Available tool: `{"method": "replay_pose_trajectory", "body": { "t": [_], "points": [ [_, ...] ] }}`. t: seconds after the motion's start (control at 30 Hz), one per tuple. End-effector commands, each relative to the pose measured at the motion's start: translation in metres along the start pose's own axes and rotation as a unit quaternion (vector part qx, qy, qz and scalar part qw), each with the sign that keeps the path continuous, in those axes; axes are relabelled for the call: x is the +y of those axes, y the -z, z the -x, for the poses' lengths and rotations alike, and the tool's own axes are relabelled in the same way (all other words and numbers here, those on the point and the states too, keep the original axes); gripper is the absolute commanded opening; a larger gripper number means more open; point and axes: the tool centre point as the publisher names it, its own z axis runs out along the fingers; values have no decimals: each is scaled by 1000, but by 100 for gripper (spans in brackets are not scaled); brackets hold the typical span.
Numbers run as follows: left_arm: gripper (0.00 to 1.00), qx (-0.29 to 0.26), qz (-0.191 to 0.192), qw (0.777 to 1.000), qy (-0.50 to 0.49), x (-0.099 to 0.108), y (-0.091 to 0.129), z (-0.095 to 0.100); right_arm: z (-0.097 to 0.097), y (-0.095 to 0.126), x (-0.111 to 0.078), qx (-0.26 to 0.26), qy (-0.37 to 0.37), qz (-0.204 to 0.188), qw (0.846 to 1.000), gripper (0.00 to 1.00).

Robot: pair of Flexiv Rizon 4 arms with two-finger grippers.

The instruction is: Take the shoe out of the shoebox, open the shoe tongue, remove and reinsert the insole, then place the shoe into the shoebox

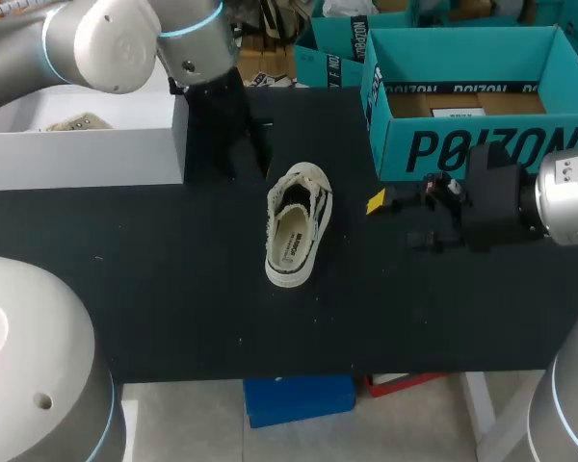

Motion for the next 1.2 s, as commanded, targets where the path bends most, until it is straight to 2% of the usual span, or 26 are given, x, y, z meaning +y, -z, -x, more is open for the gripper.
{"method": "replay_pose_trajectory", "body": {
  "t": [0.03, 0.2, 0.57, 1.2],
  "points": [
    [60, 27, -7, 1000, -2, 7, -10, 10, 0, -1, 0, 0, 0, 0, 1000, 100],
    [60, 35, -23, 999, -5, 7, -27, 15, 0, -1, 0, 0, 0, 0, 1000, 100],
    [56, 67, -36, 997, 9, 9, -59, 12, 0, -1, 0, 0, 0, 0, 1000, 100],
    [53, 89, -49, 995, 13, 15, -97, -3, 0, -1, 0, 0, 0, 0, 1000, 100]
  ]
}}
